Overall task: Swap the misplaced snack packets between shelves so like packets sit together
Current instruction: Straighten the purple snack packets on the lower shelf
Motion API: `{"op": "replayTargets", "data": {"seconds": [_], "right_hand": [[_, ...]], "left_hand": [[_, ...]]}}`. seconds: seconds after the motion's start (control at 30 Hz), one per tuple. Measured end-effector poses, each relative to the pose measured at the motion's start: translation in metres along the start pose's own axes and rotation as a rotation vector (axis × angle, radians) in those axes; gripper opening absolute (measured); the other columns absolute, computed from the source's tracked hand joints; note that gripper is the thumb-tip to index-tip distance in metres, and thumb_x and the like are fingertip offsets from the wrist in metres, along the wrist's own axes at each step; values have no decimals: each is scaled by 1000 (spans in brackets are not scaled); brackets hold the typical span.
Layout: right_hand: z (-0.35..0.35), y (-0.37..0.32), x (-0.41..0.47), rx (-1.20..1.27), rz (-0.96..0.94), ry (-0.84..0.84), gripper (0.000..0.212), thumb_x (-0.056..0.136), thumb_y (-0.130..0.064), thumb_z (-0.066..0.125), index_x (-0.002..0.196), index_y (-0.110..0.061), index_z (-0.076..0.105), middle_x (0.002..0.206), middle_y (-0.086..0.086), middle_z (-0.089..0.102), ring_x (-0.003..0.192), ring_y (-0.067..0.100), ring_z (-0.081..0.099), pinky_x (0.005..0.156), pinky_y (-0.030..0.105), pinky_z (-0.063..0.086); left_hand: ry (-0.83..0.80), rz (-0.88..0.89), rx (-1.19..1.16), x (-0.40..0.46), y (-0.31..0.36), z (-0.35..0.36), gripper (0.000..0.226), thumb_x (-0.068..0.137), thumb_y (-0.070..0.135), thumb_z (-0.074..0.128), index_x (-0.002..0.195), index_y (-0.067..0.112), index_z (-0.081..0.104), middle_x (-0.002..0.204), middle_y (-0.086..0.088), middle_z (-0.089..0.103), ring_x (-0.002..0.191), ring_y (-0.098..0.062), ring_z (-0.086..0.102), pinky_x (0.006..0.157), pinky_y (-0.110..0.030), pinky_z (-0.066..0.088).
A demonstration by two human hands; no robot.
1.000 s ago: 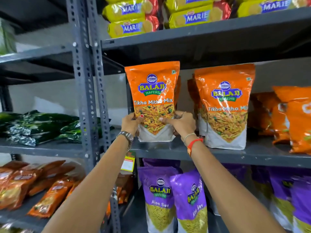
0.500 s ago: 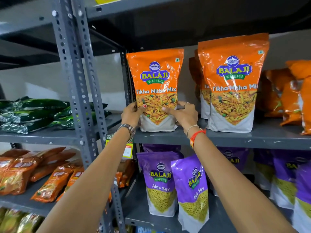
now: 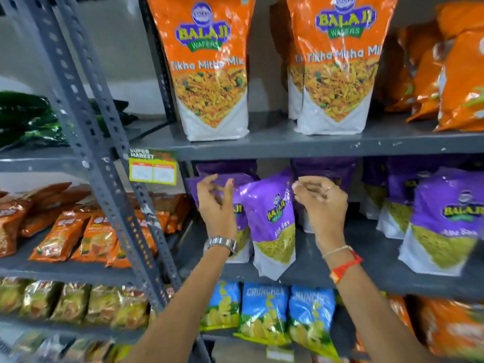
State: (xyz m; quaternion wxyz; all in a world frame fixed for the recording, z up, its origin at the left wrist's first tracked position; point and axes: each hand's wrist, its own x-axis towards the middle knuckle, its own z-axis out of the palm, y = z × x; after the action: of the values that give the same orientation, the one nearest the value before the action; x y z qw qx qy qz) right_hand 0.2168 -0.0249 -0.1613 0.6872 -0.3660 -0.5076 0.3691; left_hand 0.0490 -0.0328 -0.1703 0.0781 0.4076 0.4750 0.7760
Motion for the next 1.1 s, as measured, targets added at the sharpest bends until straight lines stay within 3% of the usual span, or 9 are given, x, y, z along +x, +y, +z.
{"op": "replayTargets", "data": {"seconds": [0.07,0.13,0.23,0.37,0.43,0.53,0.6,0.8,1.1], "right_hand": [[-18,27,-2,-26,76,20,12,75,-9,70,80,-18,66,77,10,68,70,14,63,82,43,54],[-34,58,1,-81,164,18,12,77,-6,70,88,-11,66,81,11,69,70,7,64,86,41,53],[-52,102,10,-193,352,-80,35,78,-15,72,110,-5,61,107,21,70,93,22,66,96,40,48],[-60,147,15,-232,590,-289,57,83,-18,67,133,-11,42,138,21,47,120,25,49,98,37,38],[-58,162,21,-230,658,-401,66,85,-19,65,141,-15,31,147,17,37,134,26,39,94,34,32],[-54,178,30,-232,698,-547,86,77,-38,71,146,-24,22,154,3,33,141,22,32,97,36,27],[-48,180,34,-245,686,-605,89,70,-46,73,144,-28,26,151,-2,40,139,18,35,99,37,28],[-51,175,41,-350,595,-653,57,76,-42,71,127,-29,47,135,3,57,124,21,52,101,44,45],[-79,182,34,-225,478,-406,32,72,-25,78,98,-28,60,98,-2,70,98,18,64,89,40,53]], "left_hand": [[-22,-62,26,-31,-25,1,20,78,28,60,95,33,49,78,3,50,64,-7,45,59,-14,38],[-13,-142,44,-59,-49,-2,25,78,29,58,100,22,50,85,5,52,72,-3,48,61,-12,40],[-35,-325,50,-100,-76,-7,32,81,29,58,109,14,51,99,-2,57,79,4,53,68,-12,43],[-42,-627,9,-130,-106,-4,10,88,21,52,90,30,54,84,4,54,71,-6,49,74,-34,43],[-91,-697,-40,-136,-110,5,18,89,16,49,107,19,53,102,5,57,96,-15,52,91,-43,42],[-130,-702,-87,-140,-110,15,44,90,11,45,133,5,37,138,-11,44,125,-23,42,99,-35,37],[-138,-687,-92,-136,-111,16,48,90,12,46,136,8,33,145,-12,38,131,-25,38,104,-38,37],[-69,-683,-16,-140,-123,36,48,89,14,48,135,9,36,146,-16,37,134,-29,36,109,-51,33],[-138,-613,9,-135,-139,56,31,89,6,46,120,5,48,112,-12,56,93,-18,54,83,-37,44]]}}
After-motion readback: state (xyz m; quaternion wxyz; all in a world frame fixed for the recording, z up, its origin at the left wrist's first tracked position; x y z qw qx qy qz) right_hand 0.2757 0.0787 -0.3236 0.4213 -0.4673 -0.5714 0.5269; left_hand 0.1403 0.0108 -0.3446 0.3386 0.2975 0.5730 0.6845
